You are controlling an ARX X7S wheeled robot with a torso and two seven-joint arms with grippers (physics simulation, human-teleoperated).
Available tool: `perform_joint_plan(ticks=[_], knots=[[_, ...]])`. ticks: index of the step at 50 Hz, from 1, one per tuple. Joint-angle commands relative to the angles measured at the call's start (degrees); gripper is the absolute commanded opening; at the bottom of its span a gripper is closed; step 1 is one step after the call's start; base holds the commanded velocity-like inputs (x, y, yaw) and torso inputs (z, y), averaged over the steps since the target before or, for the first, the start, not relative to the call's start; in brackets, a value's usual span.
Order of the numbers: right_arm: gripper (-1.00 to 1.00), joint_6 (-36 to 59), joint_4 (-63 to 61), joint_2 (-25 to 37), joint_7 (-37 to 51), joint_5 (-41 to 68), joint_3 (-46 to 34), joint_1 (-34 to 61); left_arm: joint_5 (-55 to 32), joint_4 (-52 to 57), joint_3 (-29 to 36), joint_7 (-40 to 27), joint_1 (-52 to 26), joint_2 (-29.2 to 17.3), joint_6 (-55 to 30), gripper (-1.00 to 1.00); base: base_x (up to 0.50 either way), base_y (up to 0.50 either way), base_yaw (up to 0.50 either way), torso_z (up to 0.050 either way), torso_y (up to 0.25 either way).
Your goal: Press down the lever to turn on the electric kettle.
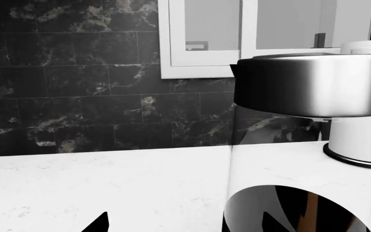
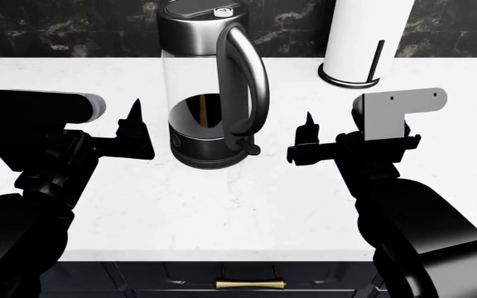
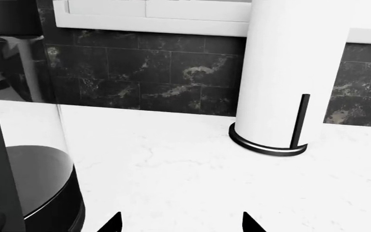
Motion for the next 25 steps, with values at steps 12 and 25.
perform_joint_plan(ticks=[12, 25], knots=[[-1.00, 1.55, 0.21, 0.05, 0.01, 1.86, 0.62, 0.68, -0.63, -0.23, 0.13, -0.55, 0.00, -0.16, 0.21, 1.00, 0.00, 0.00, 0.00, 0.000, 0.000], [-1.00, 5.13, -5.39, 0.99, -3.99, 7.13, 0.76, -0.47, -1.08, -0.15, 0.03, -0.92, 0.07, -0.30, 0.13, 1.00, 0.00, 0.00, 0.00, 0.000, 0.000]])
